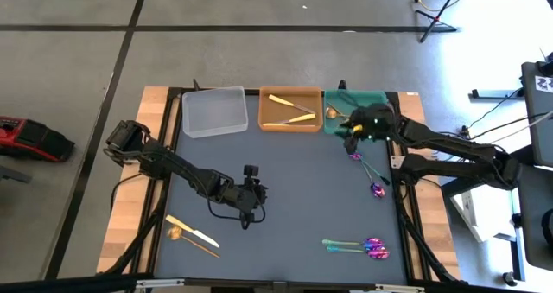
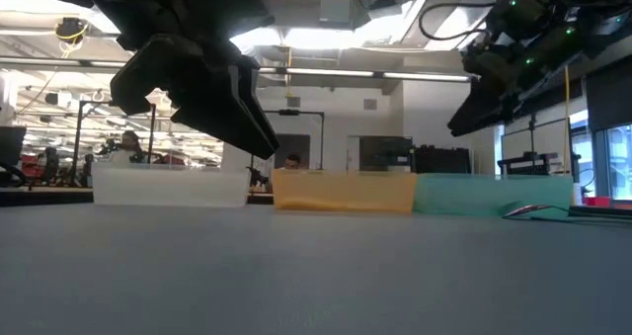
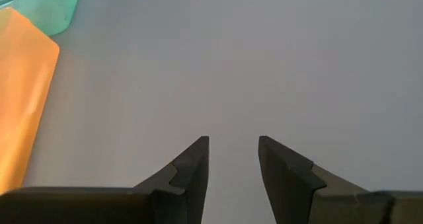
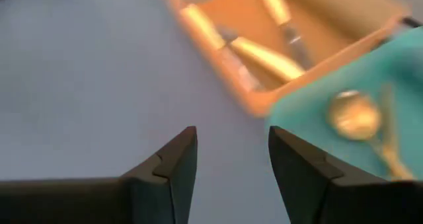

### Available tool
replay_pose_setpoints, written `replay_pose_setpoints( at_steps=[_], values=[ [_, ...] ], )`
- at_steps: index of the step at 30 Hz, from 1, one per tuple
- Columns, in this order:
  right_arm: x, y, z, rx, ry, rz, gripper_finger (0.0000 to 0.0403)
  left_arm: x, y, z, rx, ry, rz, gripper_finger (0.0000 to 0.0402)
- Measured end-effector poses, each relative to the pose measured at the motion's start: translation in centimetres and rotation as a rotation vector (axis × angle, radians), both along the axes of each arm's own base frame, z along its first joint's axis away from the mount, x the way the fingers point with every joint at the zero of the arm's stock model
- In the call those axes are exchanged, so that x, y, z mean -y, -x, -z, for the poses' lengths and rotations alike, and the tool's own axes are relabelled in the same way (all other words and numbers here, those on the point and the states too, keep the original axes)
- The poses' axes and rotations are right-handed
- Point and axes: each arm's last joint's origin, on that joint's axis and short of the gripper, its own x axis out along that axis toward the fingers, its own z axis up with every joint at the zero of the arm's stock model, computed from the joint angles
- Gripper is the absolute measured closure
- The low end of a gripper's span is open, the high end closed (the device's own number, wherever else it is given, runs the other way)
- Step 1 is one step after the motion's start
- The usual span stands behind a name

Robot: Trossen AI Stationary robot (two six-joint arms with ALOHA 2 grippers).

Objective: Sort silverware by color (type)
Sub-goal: Put the iridescent blue spoon into the transparent bin

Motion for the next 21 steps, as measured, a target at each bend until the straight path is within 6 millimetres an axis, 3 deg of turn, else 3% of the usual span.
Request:
replay_pose_setpoints(
  at_steps=[5,9,21],
  values=[
    [-2.6,-0.1,1.1,-0.129,-0.081,-0.076,0.0231,0.0,0.0,0.0,0.006,0.02,-0.017,0.0275],
    [-3.8,0.5,1.9,-0.251,-0.11,0.013,0.0231,0.0,0.0,0.0,0.006,0.02,-0.017,0.0275],
    [-4.0,1.6,4.4,-0.518,-0.246,0.355,0.0231,0.0,0.0,0.0,0.003,0.009,-0.007,0.0275]
  ],
)
